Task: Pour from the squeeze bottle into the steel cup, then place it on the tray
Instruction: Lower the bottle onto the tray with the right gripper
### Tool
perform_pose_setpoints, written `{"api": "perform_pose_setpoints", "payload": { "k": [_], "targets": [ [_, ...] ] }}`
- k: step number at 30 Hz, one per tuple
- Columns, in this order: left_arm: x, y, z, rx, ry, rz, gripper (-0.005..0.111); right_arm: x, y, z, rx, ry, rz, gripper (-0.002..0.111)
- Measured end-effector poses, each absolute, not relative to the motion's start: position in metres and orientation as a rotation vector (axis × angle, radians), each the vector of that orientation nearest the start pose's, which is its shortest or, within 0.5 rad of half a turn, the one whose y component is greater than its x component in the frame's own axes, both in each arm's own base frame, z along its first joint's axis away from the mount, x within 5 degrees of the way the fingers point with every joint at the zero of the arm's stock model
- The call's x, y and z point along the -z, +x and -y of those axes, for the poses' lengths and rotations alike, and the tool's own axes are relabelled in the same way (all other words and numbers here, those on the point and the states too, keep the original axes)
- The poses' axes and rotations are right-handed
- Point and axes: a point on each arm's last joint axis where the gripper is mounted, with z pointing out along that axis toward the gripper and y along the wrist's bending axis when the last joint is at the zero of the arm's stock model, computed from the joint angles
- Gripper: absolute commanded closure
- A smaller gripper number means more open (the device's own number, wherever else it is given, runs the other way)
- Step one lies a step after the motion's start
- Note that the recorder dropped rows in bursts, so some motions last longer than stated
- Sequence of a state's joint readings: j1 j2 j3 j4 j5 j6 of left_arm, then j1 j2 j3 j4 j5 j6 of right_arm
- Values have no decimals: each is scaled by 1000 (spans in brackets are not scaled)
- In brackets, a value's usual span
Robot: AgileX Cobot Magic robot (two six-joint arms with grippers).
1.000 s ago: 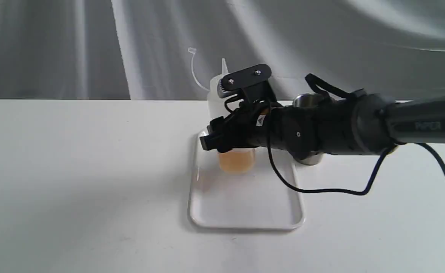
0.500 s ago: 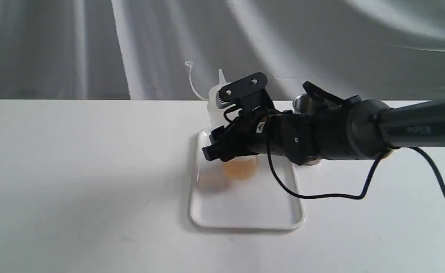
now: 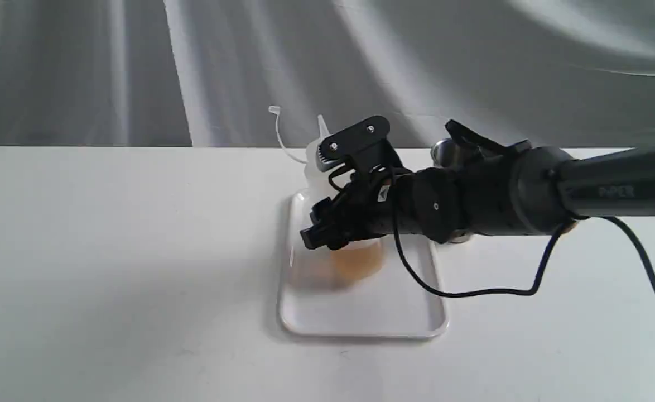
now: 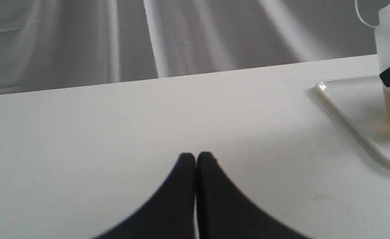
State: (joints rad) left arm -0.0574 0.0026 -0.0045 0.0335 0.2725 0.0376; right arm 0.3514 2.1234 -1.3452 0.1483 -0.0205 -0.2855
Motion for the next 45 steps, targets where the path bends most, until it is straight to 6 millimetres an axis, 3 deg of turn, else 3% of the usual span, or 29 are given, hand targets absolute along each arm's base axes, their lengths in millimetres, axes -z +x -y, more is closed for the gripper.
{"api": "perform_pose_setpoints", "payload": {
  "k": [13, 16, 19, 23, 26, 36, 45],
  "targets": [
    [-190, 55, 2, -17, 105, -1751, 107, -143, 431, -158, -113, -542, -2182, 104],
    [-190, 55, 2, -17, 105, -1751, 107, -143, 431, -158, -113, -544, -2188, 93],
    [-190, 55, 2, -17, 105, -1751, 107, -142, 430, -158, -114, -547, -2197, 73],
    [-190, 55, 2, -17, 105, -1751, 107, -142, 430, -158, -114, -547, -2197, 38],
    [-190, 55, 2, -17, 105, -1751, 107, -142, 430, -158, -113, -552, -2203, 24],
    [-190, 55, 2, -17, 105, -1751, 107, -145, 429, -158, -109, -568, -2204, 17],
    [-190, 55, 2, -17, 105, -1751, 107, -182, 422, -155, -86, -620, -2152, 17]
  ]
}}
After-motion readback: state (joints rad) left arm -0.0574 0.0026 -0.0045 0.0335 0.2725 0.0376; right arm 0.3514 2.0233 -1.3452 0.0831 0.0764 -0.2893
